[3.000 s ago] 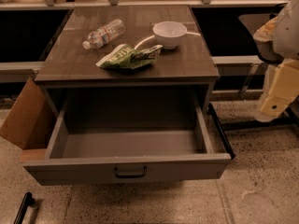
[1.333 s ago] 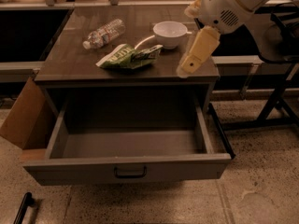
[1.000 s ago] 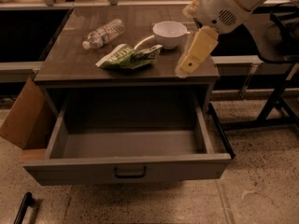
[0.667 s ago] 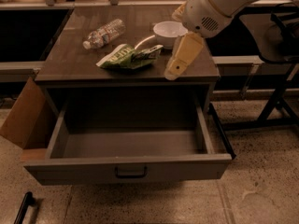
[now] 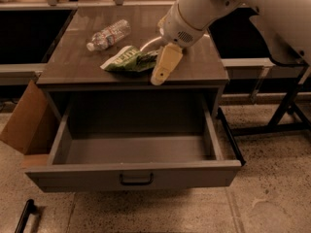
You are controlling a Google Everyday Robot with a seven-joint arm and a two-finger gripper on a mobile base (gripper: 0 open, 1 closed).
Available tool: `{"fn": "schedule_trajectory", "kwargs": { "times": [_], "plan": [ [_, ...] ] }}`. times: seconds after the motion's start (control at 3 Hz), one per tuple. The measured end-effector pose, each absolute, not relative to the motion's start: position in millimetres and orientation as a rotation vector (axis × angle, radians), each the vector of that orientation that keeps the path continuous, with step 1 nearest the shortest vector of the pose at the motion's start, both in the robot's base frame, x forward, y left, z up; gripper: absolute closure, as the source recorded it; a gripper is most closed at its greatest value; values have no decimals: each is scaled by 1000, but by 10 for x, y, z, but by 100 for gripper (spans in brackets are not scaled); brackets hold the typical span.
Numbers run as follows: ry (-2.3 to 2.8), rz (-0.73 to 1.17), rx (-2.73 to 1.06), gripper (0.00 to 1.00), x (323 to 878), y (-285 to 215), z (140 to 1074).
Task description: Place green jalapeno chip bag into top drawer
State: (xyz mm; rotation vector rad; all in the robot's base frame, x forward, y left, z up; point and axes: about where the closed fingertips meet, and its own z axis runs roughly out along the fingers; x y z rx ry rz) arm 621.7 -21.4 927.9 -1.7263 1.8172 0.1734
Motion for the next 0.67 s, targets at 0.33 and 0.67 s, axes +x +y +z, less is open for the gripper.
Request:
{"fn": "schedule_trajectory", "kwargs": {
  "times": [0.33, 0.67],
  "plan": [
    [1807, 161, -1768, 0, 6402, -21, 9096],
    [1810, 161, -1801, 0, 6541, 107, 8935]
  ]
}}
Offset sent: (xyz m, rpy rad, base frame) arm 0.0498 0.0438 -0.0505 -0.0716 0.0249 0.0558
